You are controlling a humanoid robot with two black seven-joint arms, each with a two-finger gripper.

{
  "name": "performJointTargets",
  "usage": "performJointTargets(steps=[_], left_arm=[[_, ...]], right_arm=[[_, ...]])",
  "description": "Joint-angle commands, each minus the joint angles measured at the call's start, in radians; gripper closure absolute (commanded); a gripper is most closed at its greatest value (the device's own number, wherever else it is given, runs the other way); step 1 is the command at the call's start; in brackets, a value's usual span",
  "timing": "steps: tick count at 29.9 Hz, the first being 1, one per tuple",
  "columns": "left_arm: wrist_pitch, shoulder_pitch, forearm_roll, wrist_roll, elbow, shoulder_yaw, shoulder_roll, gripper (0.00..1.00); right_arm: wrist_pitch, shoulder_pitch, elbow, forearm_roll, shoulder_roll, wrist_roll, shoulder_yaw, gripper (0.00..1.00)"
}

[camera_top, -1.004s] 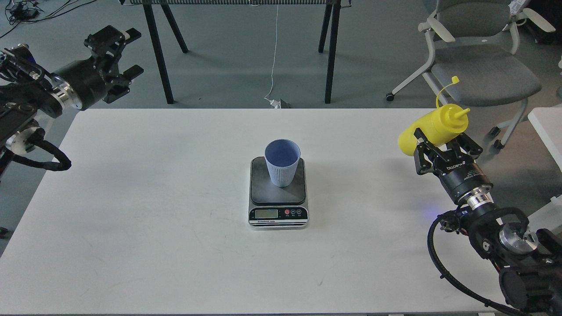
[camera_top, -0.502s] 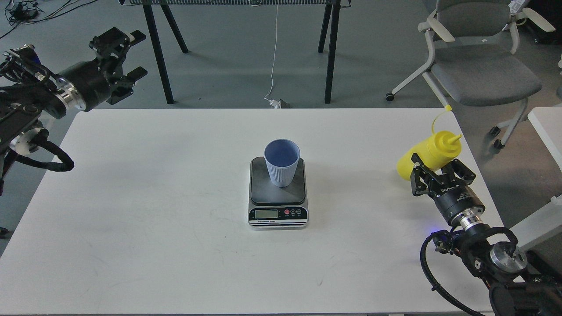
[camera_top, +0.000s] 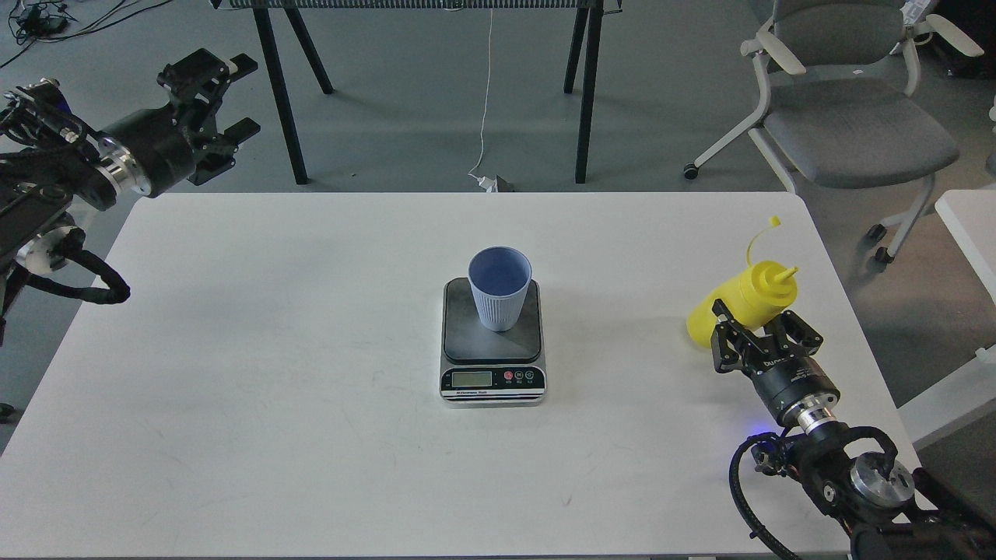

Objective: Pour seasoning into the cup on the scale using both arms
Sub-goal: 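Lower the yellow bottle onto the table and open the right gripper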

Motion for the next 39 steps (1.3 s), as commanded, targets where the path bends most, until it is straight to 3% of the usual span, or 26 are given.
performJointTargets(steps=[1,6,20,27,39], left_arm=[[0.000,0.000,0.000,0.000,0.000,-0.001,-0.001,0.01],[0.000,0.000,0.000,0.000,0.000,0.001,0.000,0.01],[0.000,0.000,0.000,0.000,0.000,0.001,-0.001,0.01],[0.000,0.003,0.000,0.000,0.000,-0.001,-0.003,0.01],[0.000,0.005,0.000,0.000,0.000,-0.001,-0.003,0.01]], right_arm=[[0.000,-0.001,0.002,0.000,-0.001,0.000,-0.006,0.69],[0.000,-0.003,0.003,-0.002,-0.001,0.000,-0.007,0.53],[0.000,-0.015,0.008,-0.002,-0.001,0.000,-0.004,0.26],[0.000,-0.041,0.031,-0.002,-0.007,0.000,-0.001,0.05],[0.000,-0.104,0.120,0.001,-0.074,0.000,0.028,0.03]])
